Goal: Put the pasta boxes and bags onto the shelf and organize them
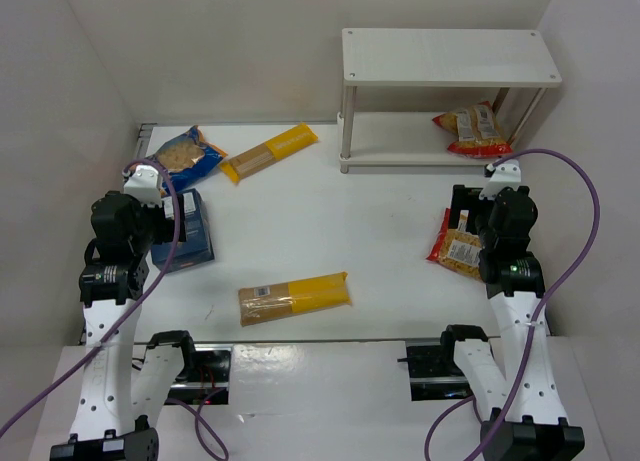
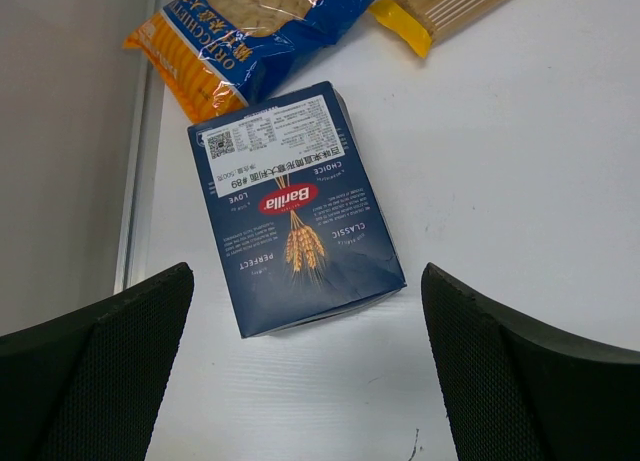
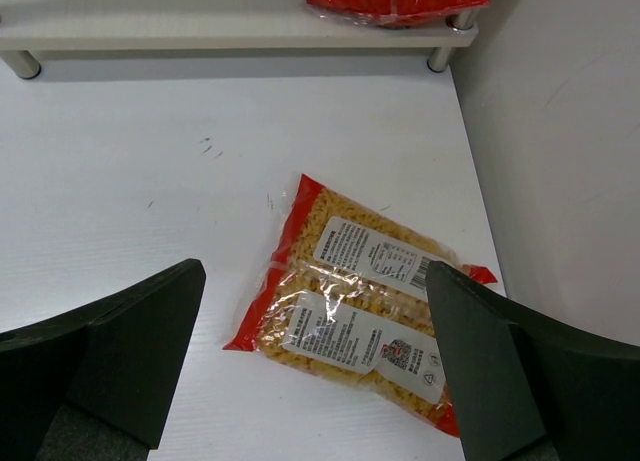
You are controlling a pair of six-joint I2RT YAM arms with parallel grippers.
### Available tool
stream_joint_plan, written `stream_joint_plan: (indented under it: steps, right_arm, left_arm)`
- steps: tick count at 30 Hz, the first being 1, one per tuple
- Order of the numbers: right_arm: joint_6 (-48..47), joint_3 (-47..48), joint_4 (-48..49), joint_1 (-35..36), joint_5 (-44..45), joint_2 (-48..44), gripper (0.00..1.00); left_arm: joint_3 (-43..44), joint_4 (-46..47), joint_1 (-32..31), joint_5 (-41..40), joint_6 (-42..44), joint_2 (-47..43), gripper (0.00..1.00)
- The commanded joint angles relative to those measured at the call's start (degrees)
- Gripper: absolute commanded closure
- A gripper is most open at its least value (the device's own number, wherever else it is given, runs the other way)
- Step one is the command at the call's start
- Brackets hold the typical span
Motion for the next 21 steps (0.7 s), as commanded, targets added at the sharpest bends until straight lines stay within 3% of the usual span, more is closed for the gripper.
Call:
stream_joint_plan:
  steps: [1,21]
  right_arm:
    - [0.04,-0.18,2.60,-0.41,0.81,-1.22,0.00]
    - [0.04,-0.71,3.65,-0.41,0.81,-4.38,0.00]
  left_arm:
    - [-0.42,1.43,0.41,1.02,1.15,-0.71,0.00]
    - [-0.42,1.43,0.41,1.02,1.15,-1.24,0.00]
